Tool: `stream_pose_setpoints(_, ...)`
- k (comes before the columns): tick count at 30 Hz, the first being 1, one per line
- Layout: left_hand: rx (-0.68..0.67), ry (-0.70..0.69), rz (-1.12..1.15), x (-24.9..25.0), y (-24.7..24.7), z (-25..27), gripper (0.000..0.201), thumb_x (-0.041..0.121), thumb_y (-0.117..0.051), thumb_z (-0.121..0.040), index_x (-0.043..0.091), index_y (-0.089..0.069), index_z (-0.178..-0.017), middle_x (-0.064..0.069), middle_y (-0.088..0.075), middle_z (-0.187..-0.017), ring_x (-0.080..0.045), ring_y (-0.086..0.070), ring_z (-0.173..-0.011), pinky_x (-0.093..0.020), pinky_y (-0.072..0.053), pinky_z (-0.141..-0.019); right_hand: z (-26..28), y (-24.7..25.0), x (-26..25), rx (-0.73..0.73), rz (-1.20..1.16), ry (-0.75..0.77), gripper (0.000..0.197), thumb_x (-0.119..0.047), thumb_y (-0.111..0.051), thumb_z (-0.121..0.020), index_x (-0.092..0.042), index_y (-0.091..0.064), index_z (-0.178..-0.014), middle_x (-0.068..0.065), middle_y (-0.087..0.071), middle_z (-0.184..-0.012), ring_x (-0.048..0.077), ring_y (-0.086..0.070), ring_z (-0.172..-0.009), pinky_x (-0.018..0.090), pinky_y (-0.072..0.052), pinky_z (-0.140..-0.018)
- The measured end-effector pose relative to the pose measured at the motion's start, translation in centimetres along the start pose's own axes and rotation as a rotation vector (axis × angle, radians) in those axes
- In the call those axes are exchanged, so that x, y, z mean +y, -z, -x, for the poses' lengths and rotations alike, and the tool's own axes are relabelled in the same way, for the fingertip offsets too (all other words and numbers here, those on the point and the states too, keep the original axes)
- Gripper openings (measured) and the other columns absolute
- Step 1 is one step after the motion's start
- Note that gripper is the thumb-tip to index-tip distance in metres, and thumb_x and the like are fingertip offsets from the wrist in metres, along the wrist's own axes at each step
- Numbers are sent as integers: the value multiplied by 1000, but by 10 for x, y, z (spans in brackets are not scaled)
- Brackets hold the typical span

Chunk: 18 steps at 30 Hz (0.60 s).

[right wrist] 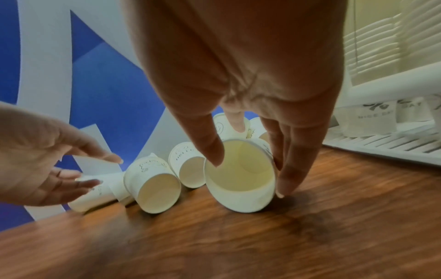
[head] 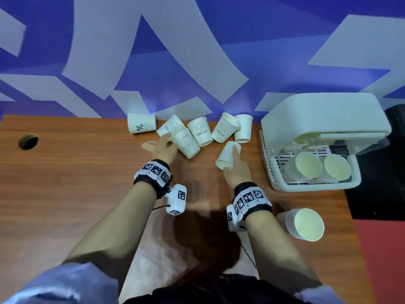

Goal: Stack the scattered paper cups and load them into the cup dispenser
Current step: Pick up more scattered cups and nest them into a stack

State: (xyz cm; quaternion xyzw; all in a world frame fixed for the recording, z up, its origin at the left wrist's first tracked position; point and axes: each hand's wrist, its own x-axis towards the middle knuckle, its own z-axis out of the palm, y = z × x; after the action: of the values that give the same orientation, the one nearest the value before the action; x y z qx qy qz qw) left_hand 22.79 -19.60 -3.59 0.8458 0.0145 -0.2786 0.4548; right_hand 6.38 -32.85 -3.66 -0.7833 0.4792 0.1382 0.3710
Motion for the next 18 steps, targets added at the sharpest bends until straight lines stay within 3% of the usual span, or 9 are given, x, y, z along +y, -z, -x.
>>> stream_pose_setpoints(3,-2,-30,-63,7,-6,-9,44,20,-50,-90,22,-47,-133,-11,-22,-129,-17,-38,-93,-20,-33,-93,-6,-3,0,16,35,-16,72,-24,-43,-98,-40,4,-152,20,-43,-132,35,-49,-121,39,-40,-98)
stream_pose_setpoints(7,-9,-55,-147,10,-11,-17,37,22,-54,-90,15,-53,-127,-4,-15,-114,-18,-40,-90,-18,-31,-91,-5,0,1,44,-1,-6,67,-19,-37,-100,-36,1,-153,20,-49,-131,35,-51,-119,38,-41,-96)
stream_pose_setpoints(11,-17,-80,-270,6,-18,-19,32,26,-58,-87,9,-58,-114,-13,-24,-127,-20,-39,-90,-25,-37,-94,-6,2,3,65,-81,-51,60,-17,-31,-96,-35,-15,-152,17,-56,-128,35,-62,-106,43,-52,-91)
stream_pose_setpoints(13,-18,-93,-271,4,-19,-18,26,25,-60,-86,6,-60,-105,-14,-26,-129,-19,-40,-90,-23,-35,-90,-5,5,4,69,-120,-51,51,-17,-34,-95,-25,-35,-145,16,-59,-125,32,-69,-91,41,-59,-79)
stream_pose_setpoints(15,-26,-111,-255,1,-19,-16,24,24,-61,-87,5,-61,-101,-12,-30,-126,-17,-42,-90,-20,-33,-87,1,7,3,59,-185,-37,36,-13,-36,-95,-9,-53,-126,16,-63,-114,24,-72,-66,28,-58,-54)
stream_pose_setpoints(16,-34,-125,-254,1,-18,-14,24,24,-62,-86,4,-63,-100,-11,-34,-123,-17,-44,-92,-19,-33,-87,5,7,1,40,-220,-32,31,-11,-36,-94,-6,-56,-118,16,-66,-105,18,-69,-55,22,-53,-44)
stream_pose_setpoints(18,-35,-181,-246,0,-15,-9,23,25,-64,-84,4,-65,-94,-13,-48,-119,-22,-52,-98,-23,-39,-90,11,6,-3,-1,-306,-30,29,-8,-38,-92,-6,-58,-112,16,-72,-89,11,-64,-43,18,-46,-38)
